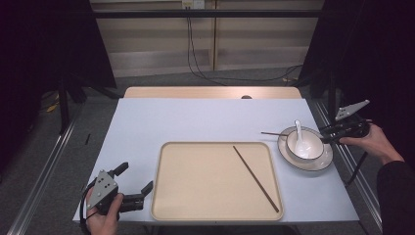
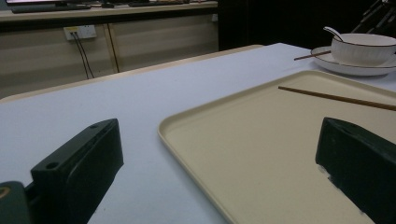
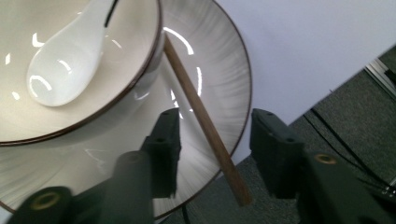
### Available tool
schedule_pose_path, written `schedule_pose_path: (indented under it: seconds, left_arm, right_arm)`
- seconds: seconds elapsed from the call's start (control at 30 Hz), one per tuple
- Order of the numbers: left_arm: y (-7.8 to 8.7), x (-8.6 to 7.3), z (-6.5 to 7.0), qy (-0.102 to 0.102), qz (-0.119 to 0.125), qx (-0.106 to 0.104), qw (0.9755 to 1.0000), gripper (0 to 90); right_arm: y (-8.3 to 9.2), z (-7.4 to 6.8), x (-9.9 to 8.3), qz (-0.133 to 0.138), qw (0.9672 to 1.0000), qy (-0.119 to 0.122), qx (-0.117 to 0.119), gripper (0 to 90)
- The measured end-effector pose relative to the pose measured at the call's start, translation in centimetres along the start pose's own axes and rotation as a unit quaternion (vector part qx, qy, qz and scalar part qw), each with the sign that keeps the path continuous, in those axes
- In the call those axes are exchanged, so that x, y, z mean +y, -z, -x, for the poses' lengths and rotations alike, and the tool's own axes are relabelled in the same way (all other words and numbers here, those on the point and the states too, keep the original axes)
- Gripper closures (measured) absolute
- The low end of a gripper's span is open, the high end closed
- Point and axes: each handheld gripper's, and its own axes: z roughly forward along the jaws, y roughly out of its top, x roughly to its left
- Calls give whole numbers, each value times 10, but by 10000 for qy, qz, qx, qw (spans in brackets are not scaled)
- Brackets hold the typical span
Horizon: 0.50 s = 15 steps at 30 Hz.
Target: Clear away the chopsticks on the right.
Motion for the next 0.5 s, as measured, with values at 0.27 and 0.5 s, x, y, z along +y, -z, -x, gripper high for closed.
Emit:
schedule_pose_path:
  seconds: [0.27, 0.5]
  left_arm:
    - [1, 0, 0, -30, -18, 1, 10000, 8]
    - [1, 0, -1, -16, 8, -7, 10000, 9]
  right_arm:
    - [-15, -5, 12, -256, 9986, 458, -46, 690]
    - [-24, -8, 17, -416, 9970, 638, -106, 785]
